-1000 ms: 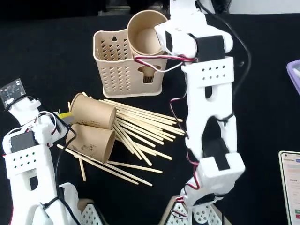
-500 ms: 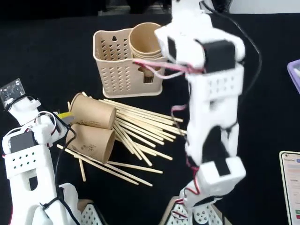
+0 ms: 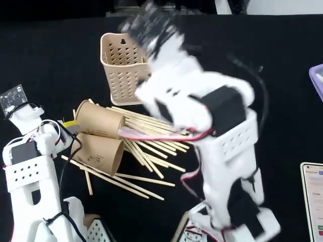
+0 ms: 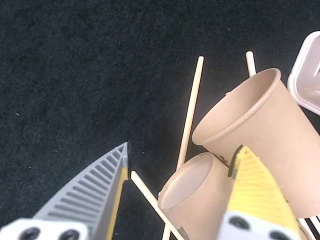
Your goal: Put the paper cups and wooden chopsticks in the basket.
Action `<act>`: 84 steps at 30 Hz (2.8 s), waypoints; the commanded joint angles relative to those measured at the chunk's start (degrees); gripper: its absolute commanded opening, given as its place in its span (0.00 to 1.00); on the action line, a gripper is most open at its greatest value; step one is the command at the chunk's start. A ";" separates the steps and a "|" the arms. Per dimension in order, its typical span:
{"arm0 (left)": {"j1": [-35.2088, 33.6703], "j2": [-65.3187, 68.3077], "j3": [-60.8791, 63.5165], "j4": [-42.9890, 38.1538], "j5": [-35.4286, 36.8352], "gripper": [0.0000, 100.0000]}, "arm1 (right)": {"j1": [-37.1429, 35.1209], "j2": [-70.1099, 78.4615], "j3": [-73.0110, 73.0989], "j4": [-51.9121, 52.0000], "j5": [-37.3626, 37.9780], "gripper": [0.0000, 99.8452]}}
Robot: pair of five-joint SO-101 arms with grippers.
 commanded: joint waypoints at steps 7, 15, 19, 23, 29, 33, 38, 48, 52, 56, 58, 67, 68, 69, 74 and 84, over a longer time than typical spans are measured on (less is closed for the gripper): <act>-0.57 -1.14 -3.38 -0.70 0.35 0.33 | -12.92 -29.93 67.30 -35.43 13.80 0.16; -1.80 -1.14 -3.74 -0.70 0.53 0.33 | -19.87 -33.54 86.29 -49.49 18.55 0.16; -6.02 -0.97 -4.88 -0.79 0.97 0.33 | -20.66 -33.45 89.54 -53.98 18.29 0.23; -7.60 -0.97 -5.49 -0.70 0.97 0.33 | -20.66 -33.45 90.24 -55.12 18.55 0.25; -7.96 -0.97 -5.58 -0.70 1.05 0.33 | -20.57 -33.36 90.24 -58.46 19.16 0.25; -7.96 -0.62 -5.58 -0.79 2.64 0.33 | -20.57 -30.29 90.07 -58.73 22.68 0.25; -7.96 -0.53 -5.58 -0.79 3.43 0.33 | -20.48 -23.43 88.84 -59.96 25.14 0.25; -7.87 -0.53 -5.58 -0.79 3.43 0.33 | -20.48 -16.75 84.44 -60.92 27.78 0.25; -7.87 -0.53 -5.58 -0.79 3.43 0.33 | -20.40 -15.78 82.24 -61.10 27.78 0.25; -7.87 -0.53 -5.58 -0.79 3.43 0.33 | -20.57 -14.29 80.04 -61.19 27.78 0.20; -7.87 -0.53 -5.58 -0.79 3.43 0.33 | -20.57 -13.05 79.43 -61.19 27.25 0.16; -7.87 -0.53 -5.58 -0.79 3.43 0.33 | -17.32 -15.78 79.08 -59.52 17.58 0.01; -7.87 -0.53 -5.58 -0.70 3.43 0.33 | -16.53 -18.24 79.08 -57.85 16.79 0.01; -7.87 -0.53 -5.58 -0.79 3.43 0.33 | -15.74 -21.14 79.08 -55.47 15.82 0.01; -7.87 -0.53 -5.58 -0.88 3.43 0.33 | -9.49 -37.76 77.93 -41.93 12.66 0.01; -7.87 -0.53 -5.41 -1.05 3.43 0.33 | 15.82 -41.19 56.31 -20.40 9.41 0.01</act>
